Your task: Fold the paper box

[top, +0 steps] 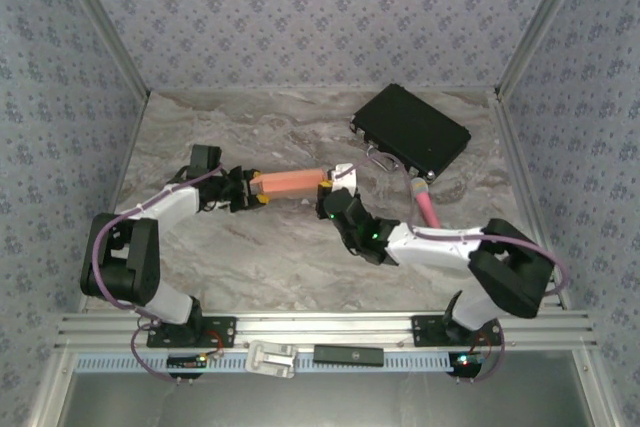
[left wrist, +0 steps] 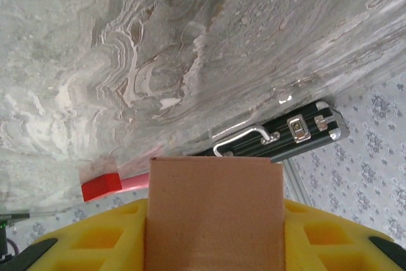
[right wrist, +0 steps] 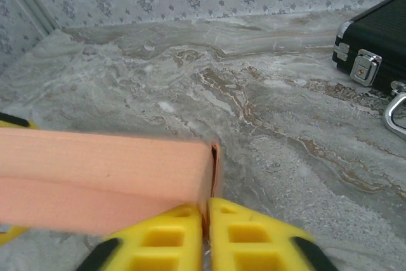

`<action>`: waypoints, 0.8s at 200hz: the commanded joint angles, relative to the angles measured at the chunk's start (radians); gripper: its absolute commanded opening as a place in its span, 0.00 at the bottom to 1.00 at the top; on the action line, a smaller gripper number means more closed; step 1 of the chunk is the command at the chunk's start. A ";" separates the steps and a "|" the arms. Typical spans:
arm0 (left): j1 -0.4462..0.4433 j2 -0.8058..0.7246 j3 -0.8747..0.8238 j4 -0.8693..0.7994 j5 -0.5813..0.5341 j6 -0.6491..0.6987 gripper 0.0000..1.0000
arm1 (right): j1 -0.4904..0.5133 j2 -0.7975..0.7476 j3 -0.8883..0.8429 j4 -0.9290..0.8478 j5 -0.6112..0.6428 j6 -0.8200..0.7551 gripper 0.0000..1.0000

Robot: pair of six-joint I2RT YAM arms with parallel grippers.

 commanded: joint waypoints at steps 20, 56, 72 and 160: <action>0.022 0.005 0.077 -0.035 0.010 0.019 0.06 | -0.018 -0.150 0.064 -0.244 -0.018 0.055 0.47; 0.022 0.027 0.100 -0.057 0.012 0.039 0.05 | -0.028 -0.250 0.098 -0.334 -0.081 0.101 0.55; 0.021 0.027 0.106 -0.062 0.011 0.042 0.05 | -0.059 -0.296 0.113 -0.406 -0.094 0.210 0.62; 0.023 0.050 0.183 -0.162 0.039 0.177 0.05 | -0.560 -0.234 0.299 -0.689 -0.883 0.415 0.84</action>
